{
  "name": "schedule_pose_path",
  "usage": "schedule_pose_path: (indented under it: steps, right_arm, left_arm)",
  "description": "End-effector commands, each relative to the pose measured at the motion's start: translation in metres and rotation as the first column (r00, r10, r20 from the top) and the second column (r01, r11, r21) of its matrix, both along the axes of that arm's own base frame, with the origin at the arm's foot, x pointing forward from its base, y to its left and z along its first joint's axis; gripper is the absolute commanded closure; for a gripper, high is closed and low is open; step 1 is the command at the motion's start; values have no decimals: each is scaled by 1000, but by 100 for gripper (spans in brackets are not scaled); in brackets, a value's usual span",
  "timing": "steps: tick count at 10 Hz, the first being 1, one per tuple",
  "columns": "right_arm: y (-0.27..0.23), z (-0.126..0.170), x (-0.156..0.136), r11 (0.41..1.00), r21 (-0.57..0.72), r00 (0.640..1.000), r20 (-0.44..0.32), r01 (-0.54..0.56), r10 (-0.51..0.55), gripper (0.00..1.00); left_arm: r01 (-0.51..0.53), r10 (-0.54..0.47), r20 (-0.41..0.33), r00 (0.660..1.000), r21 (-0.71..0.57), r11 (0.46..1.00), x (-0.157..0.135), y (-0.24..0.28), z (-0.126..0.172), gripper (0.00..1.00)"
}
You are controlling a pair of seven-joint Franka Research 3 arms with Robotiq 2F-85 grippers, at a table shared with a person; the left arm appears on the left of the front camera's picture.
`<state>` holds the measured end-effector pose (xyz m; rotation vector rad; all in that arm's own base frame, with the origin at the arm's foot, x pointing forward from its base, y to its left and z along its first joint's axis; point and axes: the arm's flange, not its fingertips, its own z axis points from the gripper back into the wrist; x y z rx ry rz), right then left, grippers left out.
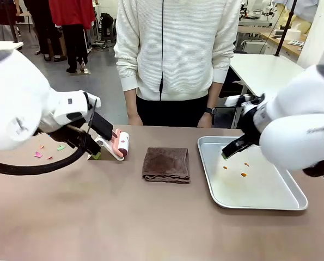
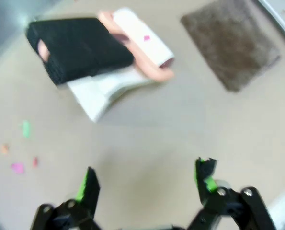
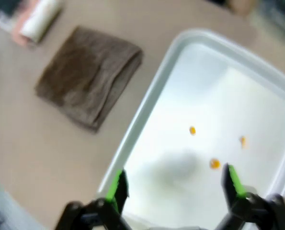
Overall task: Clean the surface of the table.
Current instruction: Hold the Lint Roller with your left hand and the towel with your right hand.
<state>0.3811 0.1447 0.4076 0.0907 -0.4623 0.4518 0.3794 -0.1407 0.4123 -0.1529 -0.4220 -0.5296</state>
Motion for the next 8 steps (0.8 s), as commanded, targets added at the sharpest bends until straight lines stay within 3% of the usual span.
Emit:
schedule_pose_path:
  steps: [1, 3, 5, 8]
  right_arm:
    - [-28, 46, -32, 947, 170, 958, -142, 272, -250, 0]
    - [-52, 66, -50, 895, 342, 939, -283, 287, -194, 0]
    - [-95, 80, -72, 778, 589, 931, -365, 217, 17, 0]
    - [-170, 85, -97, 584, 762, 935, -353, 280, 13, 0]
  left_arm:
    - [-142, 130, -87, 988, -156, 977, -56, 39, 48, 0]
    - [-131, 114, -70, 991, -315, 940, -79, 66, 72, 0]
    - [-146, 122, -81, 989, -448, 882, -90, 114, 84, 0]
    - [-231, 177, -147, 973, -632, 740, -106, 199, 72, 0]
